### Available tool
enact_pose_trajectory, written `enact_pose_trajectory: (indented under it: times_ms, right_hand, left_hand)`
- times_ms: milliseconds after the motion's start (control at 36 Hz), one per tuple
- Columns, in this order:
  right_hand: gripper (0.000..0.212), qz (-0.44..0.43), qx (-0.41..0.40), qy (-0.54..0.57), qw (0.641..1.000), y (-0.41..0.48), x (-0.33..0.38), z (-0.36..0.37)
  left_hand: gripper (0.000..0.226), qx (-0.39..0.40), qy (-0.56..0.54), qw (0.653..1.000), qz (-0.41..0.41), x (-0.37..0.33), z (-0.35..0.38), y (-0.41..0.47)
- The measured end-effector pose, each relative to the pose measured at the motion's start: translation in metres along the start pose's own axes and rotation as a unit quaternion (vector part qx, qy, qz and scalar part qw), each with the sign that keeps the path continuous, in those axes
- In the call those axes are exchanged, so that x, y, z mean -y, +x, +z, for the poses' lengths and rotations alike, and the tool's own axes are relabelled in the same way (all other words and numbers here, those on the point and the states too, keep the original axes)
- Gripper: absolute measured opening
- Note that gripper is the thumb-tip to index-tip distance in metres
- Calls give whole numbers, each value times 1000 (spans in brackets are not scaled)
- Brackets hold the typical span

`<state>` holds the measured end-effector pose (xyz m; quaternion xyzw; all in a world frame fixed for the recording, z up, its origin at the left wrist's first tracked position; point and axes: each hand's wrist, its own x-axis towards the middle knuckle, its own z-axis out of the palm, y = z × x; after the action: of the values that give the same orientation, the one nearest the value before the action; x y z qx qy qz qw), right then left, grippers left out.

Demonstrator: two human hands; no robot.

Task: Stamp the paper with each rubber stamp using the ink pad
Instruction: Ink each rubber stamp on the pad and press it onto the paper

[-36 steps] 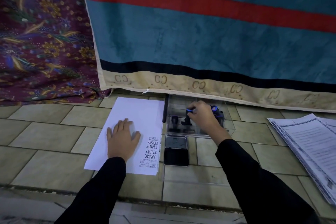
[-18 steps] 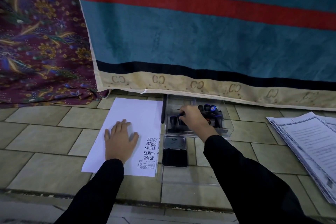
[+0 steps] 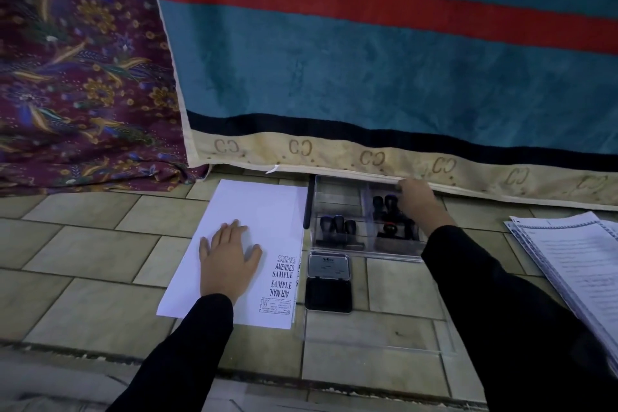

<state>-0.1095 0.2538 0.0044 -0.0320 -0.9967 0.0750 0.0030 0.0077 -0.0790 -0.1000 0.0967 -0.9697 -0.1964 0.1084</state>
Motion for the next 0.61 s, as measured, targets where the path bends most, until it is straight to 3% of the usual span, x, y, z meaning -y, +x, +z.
enact_pose_trajectory:
  times_ms: [139,333,611]
  right_hand:
    - [29,-27,87,-11,996,0,-6,-7]
    - [25,-51,108,-3,993,3,-13,-11]
    - [23,-38,-31,146,988,-3,-29,-17]
  left_hand:
    - [51,-4,-2,1000,3,1,1,0]
    - [52,-4,-3,1000,2,2,2,0]
    - [45,-8,-66,998,-4,7,2,4]
